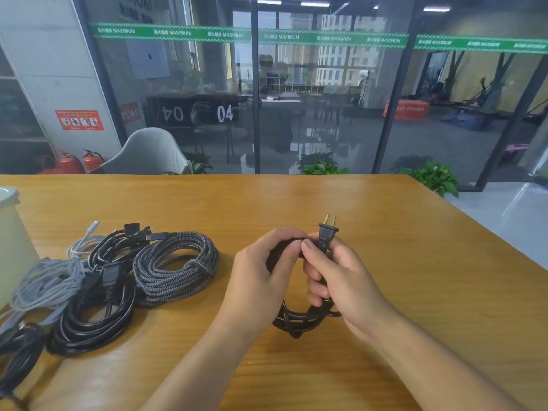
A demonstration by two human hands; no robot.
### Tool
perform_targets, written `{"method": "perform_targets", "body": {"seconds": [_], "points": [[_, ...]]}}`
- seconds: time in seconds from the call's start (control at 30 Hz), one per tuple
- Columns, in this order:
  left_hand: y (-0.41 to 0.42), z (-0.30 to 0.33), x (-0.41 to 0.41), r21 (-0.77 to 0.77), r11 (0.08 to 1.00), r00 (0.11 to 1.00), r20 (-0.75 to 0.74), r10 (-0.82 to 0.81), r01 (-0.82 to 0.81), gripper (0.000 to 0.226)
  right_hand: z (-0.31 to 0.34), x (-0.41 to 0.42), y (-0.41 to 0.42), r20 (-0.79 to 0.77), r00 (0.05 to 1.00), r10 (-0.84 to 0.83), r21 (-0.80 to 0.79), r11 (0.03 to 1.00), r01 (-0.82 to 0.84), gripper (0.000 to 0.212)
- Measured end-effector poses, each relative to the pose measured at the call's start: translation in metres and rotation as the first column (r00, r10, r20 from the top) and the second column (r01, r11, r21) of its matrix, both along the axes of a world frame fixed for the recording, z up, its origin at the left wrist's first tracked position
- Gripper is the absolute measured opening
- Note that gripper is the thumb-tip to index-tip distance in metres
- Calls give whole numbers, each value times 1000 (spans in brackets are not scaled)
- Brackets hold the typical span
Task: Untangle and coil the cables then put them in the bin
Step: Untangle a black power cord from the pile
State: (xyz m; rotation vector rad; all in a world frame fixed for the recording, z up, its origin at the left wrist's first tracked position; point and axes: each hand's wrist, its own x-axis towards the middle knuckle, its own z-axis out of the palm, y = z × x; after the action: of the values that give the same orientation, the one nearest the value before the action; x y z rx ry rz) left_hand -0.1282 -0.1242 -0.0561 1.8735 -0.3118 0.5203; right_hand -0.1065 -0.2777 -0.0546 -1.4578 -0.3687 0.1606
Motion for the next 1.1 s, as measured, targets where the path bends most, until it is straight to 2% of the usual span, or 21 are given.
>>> {"method": "perform_targets", "body": {"seconds": [0.1,0.2,0.27,0.43,0.5,0.67,0.77,0.83,0.97,1.1], "points": [[-2,-2,1,-221,975,998,-60,-12,-2,19,-6,0,8,-28,997,-74,124,989,77,20],[-8,1,-2,-471,879,980,-130,-150,72,24,-7,3,7,-82,992,-93,160,981,105,26],[-10,2,-3,-532,844,969,-165,-185,70,22,-6,4,7,-124,989,-76,171,981,96,29],[-6,6,-1,-520,845,942,-204,-268,128,20,-2,2,6,-119,993,-22,186,981,44,28],[-7,10,-3,-498,853,942,-183,-283,159,20,1,-1,9,-89,994,-68,190,978,84,24],[-14,10,-8,-447,889,980,-111,-168,102,19,-1,-4,15,-18,975,-220,222,950,218,24],[-16,9,-8,-489,868,981,-112,-159,85,25,-2,-3,11,-83,976,-201,270,938,216,24],[-16,6,-7,-452,888,984,-98,-148,88,24,-1,-1,7,-130,980,-150,279,943,181,23],[-15,7,-5,-277,954,986,-87,-146,116,22,0,-2,8,-86,988,-126,179,974,140,23],[-12,6,-2,-296,953,993,-81,-91,64,20,-4,-4,17,-48,970,-237,151,959,241,22]]}}
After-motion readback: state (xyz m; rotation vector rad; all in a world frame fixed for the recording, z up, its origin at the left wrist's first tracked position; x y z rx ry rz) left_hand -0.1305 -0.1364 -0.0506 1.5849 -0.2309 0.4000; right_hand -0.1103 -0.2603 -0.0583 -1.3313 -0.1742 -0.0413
